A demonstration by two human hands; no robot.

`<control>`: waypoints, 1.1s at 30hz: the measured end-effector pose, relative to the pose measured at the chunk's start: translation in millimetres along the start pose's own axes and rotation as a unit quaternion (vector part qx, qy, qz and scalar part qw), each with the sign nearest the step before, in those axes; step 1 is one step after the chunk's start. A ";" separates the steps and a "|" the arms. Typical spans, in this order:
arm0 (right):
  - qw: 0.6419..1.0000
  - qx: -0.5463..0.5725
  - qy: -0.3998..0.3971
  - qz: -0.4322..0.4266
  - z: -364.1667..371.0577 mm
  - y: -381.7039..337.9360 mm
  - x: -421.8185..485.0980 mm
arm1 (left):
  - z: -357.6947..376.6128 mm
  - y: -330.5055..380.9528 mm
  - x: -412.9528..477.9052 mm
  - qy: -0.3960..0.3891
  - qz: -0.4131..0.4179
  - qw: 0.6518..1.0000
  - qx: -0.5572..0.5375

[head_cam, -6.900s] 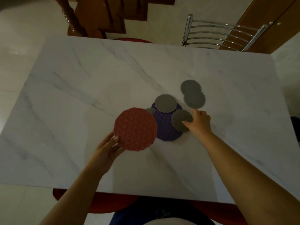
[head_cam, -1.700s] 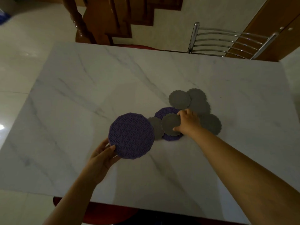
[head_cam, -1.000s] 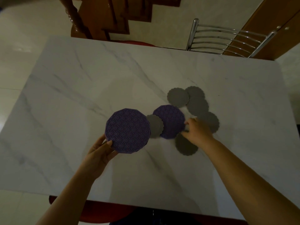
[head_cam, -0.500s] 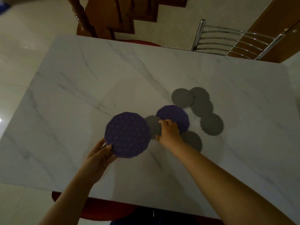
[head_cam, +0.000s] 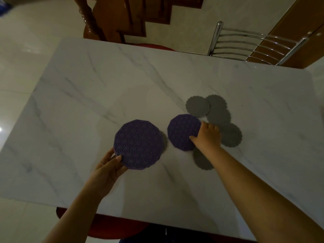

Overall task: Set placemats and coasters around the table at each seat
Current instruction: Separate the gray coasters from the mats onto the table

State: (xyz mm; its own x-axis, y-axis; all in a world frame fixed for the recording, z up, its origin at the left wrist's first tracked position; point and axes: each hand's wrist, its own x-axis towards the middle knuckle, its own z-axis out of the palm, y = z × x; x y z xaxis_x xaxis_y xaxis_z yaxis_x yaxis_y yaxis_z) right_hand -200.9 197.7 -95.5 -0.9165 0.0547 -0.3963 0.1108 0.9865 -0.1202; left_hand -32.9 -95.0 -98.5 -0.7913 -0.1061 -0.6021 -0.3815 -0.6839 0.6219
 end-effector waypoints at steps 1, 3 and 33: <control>1.000 -0.001 -0.009 0.011 -1.2 4.4 1.5 | 1.1 -0.7 0.5 0.000 -0.002 1.000 -0.001; 1.000 -0.005 -0.017 0.015 -0.8 7.0 1.8 | 3.1 -1.8 0.8 -0.002 -0.002 1.000 0.000; 0.787 0.614 -0.025 -0.056 -96.3 14.3 -57.9 | 50.2 -2.5 5.0 -0.060 -0.017 0.998 0.002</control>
State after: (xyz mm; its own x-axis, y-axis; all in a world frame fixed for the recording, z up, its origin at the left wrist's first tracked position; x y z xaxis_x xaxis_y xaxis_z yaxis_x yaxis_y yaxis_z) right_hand -183.3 223.5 13.3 -0.9343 -0.0580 -0.3517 0.3460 0.0890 -0.9340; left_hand -59.9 -57.6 -77.9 -0.8292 0.0057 -0.5590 -0.4118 -0.6825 0.6039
